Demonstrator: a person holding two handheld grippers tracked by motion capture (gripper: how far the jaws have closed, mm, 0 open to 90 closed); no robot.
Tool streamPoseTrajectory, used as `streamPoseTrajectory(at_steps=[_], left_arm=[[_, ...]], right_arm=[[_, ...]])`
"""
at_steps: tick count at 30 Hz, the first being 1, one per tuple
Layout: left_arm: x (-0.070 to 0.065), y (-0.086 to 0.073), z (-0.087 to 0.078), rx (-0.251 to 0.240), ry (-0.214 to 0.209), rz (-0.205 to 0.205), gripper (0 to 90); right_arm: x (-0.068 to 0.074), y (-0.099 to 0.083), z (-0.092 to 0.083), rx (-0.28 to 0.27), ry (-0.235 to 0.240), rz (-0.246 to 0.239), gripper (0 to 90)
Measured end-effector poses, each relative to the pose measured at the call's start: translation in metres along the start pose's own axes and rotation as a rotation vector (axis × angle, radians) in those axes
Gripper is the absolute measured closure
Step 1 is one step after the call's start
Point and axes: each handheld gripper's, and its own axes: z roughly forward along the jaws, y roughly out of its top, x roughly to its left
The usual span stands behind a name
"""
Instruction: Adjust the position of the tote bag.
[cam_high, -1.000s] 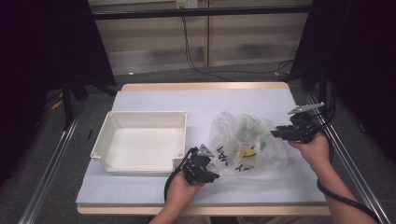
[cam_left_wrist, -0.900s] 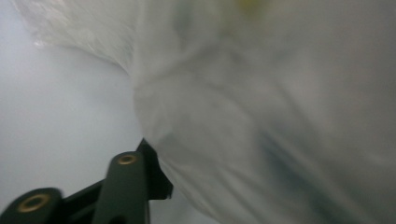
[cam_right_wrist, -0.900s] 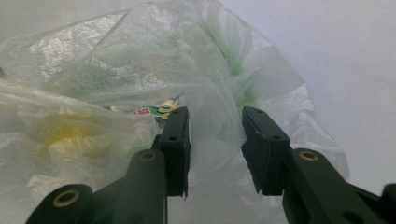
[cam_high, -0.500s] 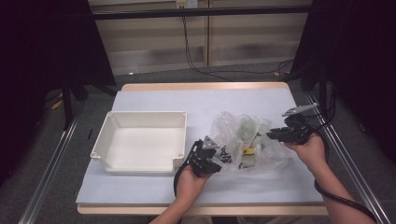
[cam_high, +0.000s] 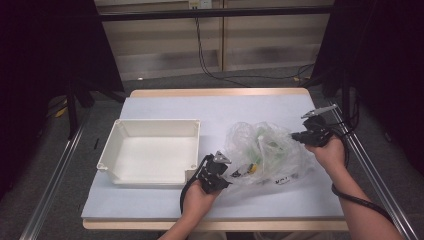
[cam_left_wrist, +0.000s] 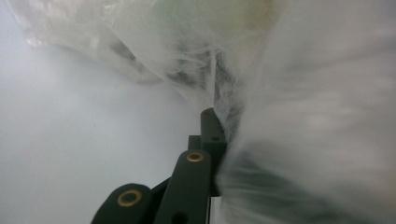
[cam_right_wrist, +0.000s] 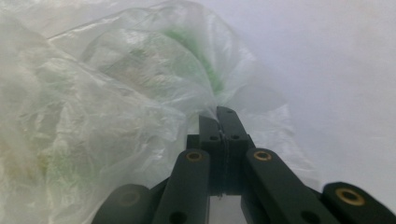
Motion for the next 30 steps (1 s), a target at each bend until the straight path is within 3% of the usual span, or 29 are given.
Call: streamPoseTrajectory(at_steps=[3, 4, 6, 7, 8, 10, 13, 15, 16, 17, 18, 20, 22, 24, 25, 27, 28, 30], left_arm=[[-0.001, -0.005, -0.001, 0.016, -0.005, -0.004, 90.0], [0.000, -0.007, -0.003, 0.039, 0.006, 0.019, 90.0], [0.000, -0.009, -0.004, 0.033, 0.016, 0.011, 90.0], [-0.003, -0.011, -0.003, 0.017, 0.018, -0.019, 90.0], [0.000, -0.011, -0.006, 0.055, 0.019, 0.028, 90.0], [-0.003, -0.012, -0.006, 0.030, 0.025, -0.003, 90.0], [-0.003, -0.013, -0.008, 0.053, 0.017, 0.025, 90.0], [-0.003, -0.012, -0.009, 0.069, 0.023, 0.049, 90.0], [-0.004, -0.012, -0.008, 0.057, 0.024, 0.029, 90.0], [-0.003, -0.012, -0.008, 0.070, 0.019, 0.043, 90.0], [-0.003, -0.012, -0.008, 0.058, 0.015, 0.020, 90.0], [-0.002, -0.012, -0.009, 0.060, 0.017, 0.024, 90.0], [-0.002, -0.012, -0.009, 0.056, 0.036, 0.032, 89.9], [0.000, -0.011, -0.010, 0.059, 0.029, 0.041, 89.9], [-0.001, -0.011, -0.009, 0.043, 0.029, 0.024, 89.7], [-0.001, -0.010, -0.009, 0.036, 0.021, 0.019, 89.7], [0.000, -0.010, -0.010, 0.043, 0.028, 0.030, 89.4], [-0.001, -0.010, -0.008, 0.019, 0.021, 0.014, 87.2]], right_arm=[[-0.009, 0.000, -0.002, 0.000, -0.018, 0.028, 90.0], [-0.011, -0.001, -0.001, -0.007, -0.021, 0.031, 90.0], [-0.016, -0.002, -0.002, -0.010, -0.024, 0.056, 90.0], [-0.018, -0.002, -0.003, -0.008, -0.040, 0.054, 90.0], [-0.020, -0.004, -0.003, 0.002, -0.055, 0.058, 90.0], [-0.024, -0.007, -0.004, 0.000, -0.051, 0.068, 90.0], [-0.029, -0.011, -0.007, 0.004, -0.064, 0.088, 90.0], [-0.030, -0.013, -0.009, 0.014, -0.094, 0.082, 90.0], [-0.030, -0.013, -0.010, 0.017, -0.113, 0.065, 90.0], [-0.030, -0.013, -0.010, 0.019, -0.120, 0.051, 90.0], [-0.031, -0.013, -0.011, 0.020, -0.134, 0.049, 90.0], [-0.033, -0.014, -0.011, 0.016, -0.118, 0.064, 90.0], [-0.034, -0.015, -0.011, 0.016, -0.135, 0.068, 90.0], [-0.032, -0.016, -0.011, 0.020, -0.103, 0.077, 90.0], [-0.031, -0.017, -0.011, 0.024, -0.093, 0.070, 89.2], [-0.025, -0.017, -0.012, 0.022, -0.089, 0.074, 81.5], [-0.023, -0.017, -0.013, 0.015, -0.075, 0.083, 81.2], [-0.019, -0.018, -0.016, 0.014, -0.070, 0.067, 78.7]])
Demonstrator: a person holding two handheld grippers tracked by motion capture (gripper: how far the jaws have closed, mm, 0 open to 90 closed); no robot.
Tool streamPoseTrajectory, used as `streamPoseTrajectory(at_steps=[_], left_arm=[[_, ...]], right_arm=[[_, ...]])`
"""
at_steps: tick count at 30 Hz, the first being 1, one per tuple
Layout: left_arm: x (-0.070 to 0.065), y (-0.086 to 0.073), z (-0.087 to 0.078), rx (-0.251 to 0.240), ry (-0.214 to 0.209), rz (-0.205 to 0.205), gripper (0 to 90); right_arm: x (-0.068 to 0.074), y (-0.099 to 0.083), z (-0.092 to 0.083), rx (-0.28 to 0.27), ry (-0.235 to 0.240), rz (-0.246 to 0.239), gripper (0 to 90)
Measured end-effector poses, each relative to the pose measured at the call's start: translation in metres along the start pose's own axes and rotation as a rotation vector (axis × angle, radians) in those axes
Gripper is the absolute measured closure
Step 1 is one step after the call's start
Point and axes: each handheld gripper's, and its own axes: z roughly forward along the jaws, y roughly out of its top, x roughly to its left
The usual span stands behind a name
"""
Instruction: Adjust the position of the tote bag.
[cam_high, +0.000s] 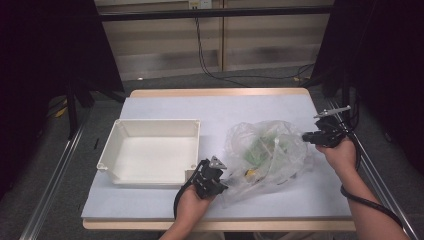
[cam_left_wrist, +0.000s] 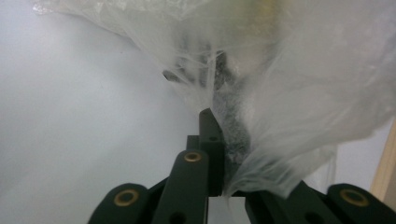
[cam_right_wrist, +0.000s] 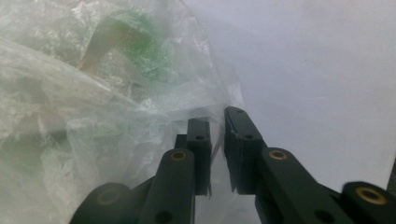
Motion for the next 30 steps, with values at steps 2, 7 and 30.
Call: streamPoseTrajectory(at_steps=[2, 7, 30], left_arm=[[-0.001, 0.001, 0.000, -0.008, -0.002, -0.016, 87.2], [-0.001, 0.004, -0.001, 0.001, 0.004, 0.009, 87.1], [-0.002, 0.005, 0.003, 0.006, 0.000, 0.024, 86.8]], right_arm=[[0.003, 0.000, -0.004, -0.001, 0.014, -0.012, 74.4], [0.012, 0.002, -0.021, -0.032, 0.011, -0.021, 64.2], [0.046, 0.000, -0.050, -0.065, 0.034, -0.089, 36.8]])
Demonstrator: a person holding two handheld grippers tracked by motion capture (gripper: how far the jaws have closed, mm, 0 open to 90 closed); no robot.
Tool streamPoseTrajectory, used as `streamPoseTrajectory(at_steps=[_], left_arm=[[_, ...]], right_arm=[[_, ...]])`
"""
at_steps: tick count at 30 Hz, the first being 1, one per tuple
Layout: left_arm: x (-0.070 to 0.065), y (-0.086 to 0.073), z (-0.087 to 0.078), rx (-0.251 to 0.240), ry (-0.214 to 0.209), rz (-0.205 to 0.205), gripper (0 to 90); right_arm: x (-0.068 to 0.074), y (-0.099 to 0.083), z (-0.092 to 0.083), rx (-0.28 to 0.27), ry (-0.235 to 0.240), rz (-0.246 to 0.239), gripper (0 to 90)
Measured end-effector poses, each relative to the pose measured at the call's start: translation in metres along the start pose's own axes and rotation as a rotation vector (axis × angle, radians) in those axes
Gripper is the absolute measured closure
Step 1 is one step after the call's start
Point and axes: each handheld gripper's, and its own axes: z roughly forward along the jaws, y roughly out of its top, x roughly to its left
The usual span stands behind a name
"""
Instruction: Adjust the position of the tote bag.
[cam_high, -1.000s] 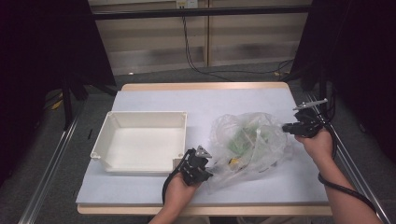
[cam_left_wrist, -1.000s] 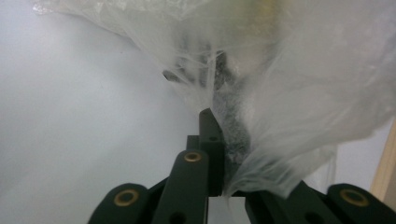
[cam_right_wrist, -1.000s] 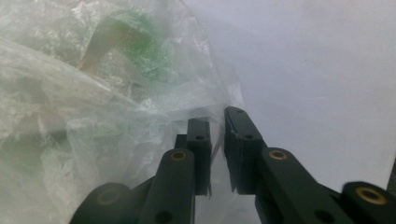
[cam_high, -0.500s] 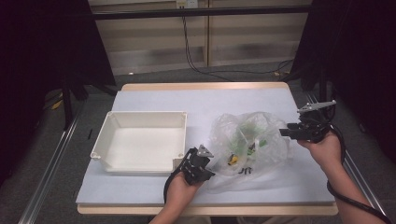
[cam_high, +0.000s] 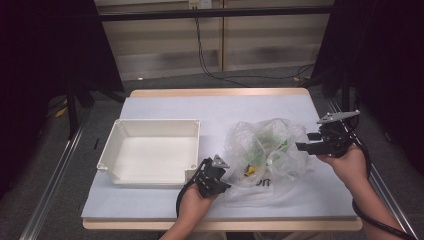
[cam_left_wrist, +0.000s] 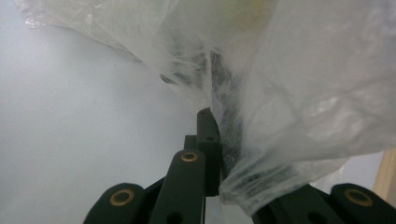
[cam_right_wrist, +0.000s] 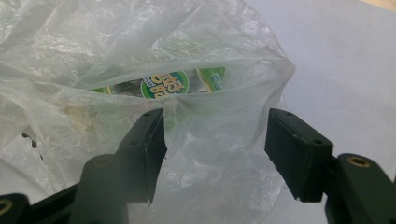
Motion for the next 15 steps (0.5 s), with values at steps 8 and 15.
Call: streamPoseTrajectory(at_steps=[8, 15], left_arm=[[-0.0008, 0.0000, -0.0006, -0.013, 0.000, -0.010, 86.8], [0.0005, -0.0007, -0.0005, -0.027, -0.012, -0.027, 86.8]], right_arm=[[0.0080, 0.0046, -0.0016, 0.018, 0.023, -0.031, 32.5], [0.0083, 0.0017, -0.0090, 0.007, 0.058, -0.029, 31.8]])
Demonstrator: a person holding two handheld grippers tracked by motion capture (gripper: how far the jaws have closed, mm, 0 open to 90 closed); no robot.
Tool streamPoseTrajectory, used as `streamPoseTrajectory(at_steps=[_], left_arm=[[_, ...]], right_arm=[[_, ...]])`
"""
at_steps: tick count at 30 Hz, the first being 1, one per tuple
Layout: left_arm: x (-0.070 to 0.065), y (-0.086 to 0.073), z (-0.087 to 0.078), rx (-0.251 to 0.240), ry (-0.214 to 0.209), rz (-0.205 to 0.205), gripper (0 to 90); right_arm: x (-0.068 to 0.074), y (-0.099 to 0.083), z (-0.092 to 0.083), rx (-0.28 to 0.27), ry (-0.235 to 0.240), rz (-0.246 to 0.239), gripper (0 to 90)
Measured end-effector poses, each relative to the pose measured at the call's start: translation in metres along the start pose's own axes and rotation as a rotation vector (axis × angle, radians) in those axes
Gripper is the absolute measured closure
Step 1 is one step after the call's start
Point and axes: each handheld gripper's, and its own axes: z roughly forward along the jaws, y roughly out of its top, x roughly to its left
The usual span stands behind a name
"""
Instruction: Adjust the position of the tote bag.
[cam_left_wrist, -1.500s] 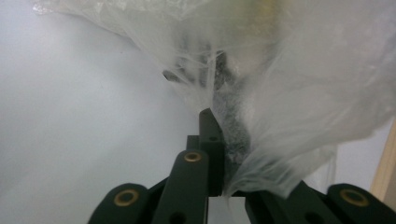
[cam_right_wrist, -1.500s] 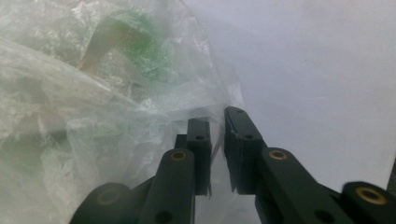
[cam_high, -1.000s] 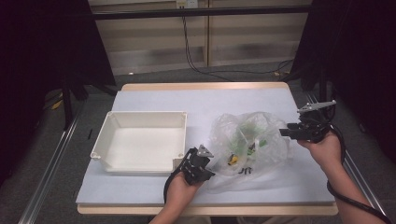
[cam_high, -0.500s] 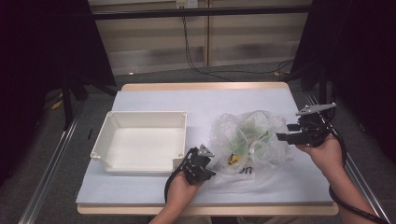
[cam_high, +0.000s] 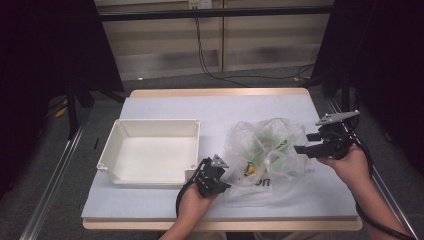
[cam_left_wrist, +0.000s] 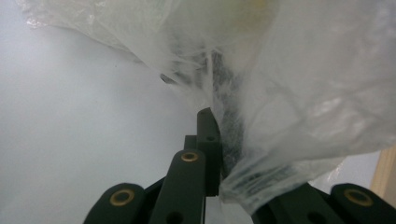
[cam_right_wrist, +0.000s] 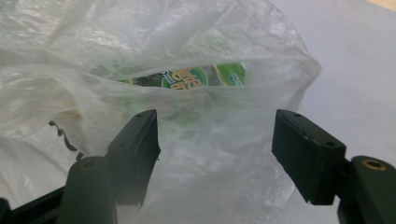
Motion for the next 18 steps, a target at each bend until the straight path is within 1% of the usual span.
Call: streamPoseTrajectory(at_steps=[1, 2, 3, 4, 5, 6, 8, 9, 10, 11, 12, 13, 14, 15, 16, 18], left_arm=[[0.000, 0.000, -0.001, 0.013, 0.002, 0.007, 86.9], [0.000, 0.001, -0.001, 0.012, 0.002, 0.009, 86.9], [0.000, 0.001, -0.001, 0.006, 0.002, 0.005, 86.9], [0.001, 0.001, -0.001, 0.020, 0.002, 0.025, 86.9], [0.001, 0.001, -0.001, 0.023, 0.003, 0.025, 86.9], [0.000, 0.001, 0.000, 0.004, 0.003, 0.000, 86.9], [0.000, 0.001, 0.000, 0.011, 0.000, 0.005, 86.8], [0.000, 0.001, -0.001, 0.013, 0.003, 0.006, 86.8], [0.000, 0.001, 0.000, 0.002, 0.001, -0.004, 86.9], [0.000, 0.001, 0.000, 0.002, 0.001, -0.003, 86.9], [0.000, 0.001, 0.000, 0.000, 0.001, -0.004, 86.8], [0.000, 0.001, 0.000, 0.002, -0.001, -0.003, 86.8], [-0.001, 0.001, 0.000, -0.003, 0.000, -0.012, 86.8], [0.000, 0.001, -0.001, 0.009, 0.000, -0.003, 86.8], [-0.001, 0.001, 0.000, -0.007, -0.003, -0.019, 86.8], [0.002, 0.002, -0.002, 0.011, -0.002, 0.014, 86.9]], right_arm=[[0.001, 0.000, -0.002, 0.002, -0.004, -0.002, 31.8], [0.001, 0.001, -0.004, -0.006, 0.000, -0.011, 31.7], [0.001, 0.001, -0.006, -0.004, -0.008, -0.011, 31.7], [0.002, 0.002, -0.008, -0.008, 0.006, -0.018, 32.1], [0.003, 0.003, -0.009, -0.015, 0.012, -0.022, 32.2], [0.004, 0.004, -0.010, -0.022, 0.009, -0.036, 32.0], [0.006, 0.006, -0.011, -0.025, 0.002, -0.033, 30.7], [0.007, 0.007, -0.011, -0.032, 0.009, -0.029, 30.6], [0.007, 0.007, -0.011, -0.033, 0.010, -0.031, 30.7], [0.008, 0.008, -0.010, -0.038, 0.016, -0.027, 30.9], [0.009, 0.009, -0.009, -0.036, 0.024, -0.029, 31.4], [0.010, 0.011, -0.008, -0.034, 0.022, -0.034, 31.7], [0.011, 0.012, -0.007, -0.037, 0.027, -0.039, 32.4], [0.012, 0.014, -0.005, -0.037, 0.039, -0.044, 33.6], [0.013, 0.016, -0.003, -0.036, 0.043, -0.049, 34.6], [0.017, 0.018, 0.002, -0.031, 0.054, -0.064, 36.9]])
